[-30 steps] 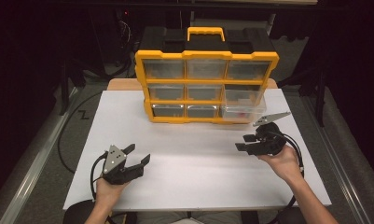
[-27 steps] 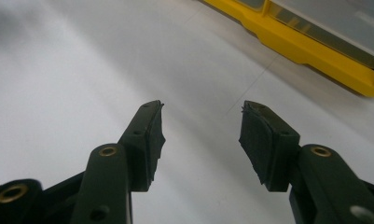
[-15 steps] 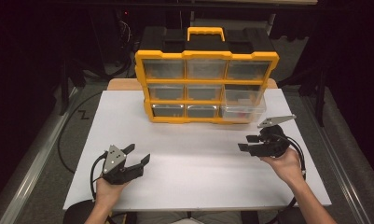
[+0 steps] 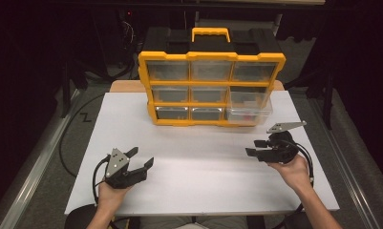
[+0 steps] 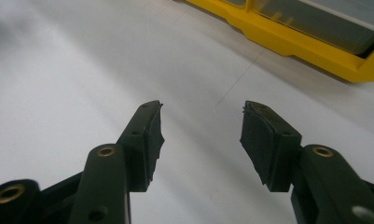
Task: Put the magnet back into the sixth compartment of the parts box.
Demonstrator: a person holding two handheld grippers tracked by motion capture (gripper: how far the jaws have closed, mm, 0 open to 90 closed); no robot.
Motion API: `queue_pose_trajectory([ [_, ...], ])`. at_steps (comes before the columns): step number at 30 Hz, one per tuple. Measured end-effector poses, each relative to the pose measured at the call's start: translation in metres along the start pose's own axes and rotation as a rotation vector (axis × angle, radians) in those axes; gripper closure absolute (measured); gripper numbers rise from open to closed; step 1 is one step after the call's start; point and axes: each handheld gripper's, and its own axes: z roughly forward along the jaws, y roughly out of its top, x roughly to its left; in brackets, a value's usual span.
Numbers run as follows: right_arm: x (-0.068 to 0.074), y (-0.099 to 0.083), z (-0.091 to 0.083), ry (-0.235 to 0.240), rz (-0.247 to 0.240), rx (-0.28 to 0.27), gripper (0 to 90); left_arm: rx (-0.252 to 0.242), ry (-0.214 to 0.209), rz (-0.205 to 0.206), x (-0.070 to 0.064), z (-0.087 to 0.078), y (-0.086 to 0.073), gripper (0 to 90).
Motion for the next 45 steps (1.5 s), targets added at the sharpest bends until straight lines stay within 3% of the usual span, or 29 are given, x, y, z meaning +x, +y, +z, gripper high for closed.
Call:
queue_pose_trajectory([
  [45, -0.006, -0.033, 0.004, -0.031, 0.031, -0.078, 45.6, -0.002, 0.004, -0.001, 0.0, 0.0, 0.0, 31.8],
])
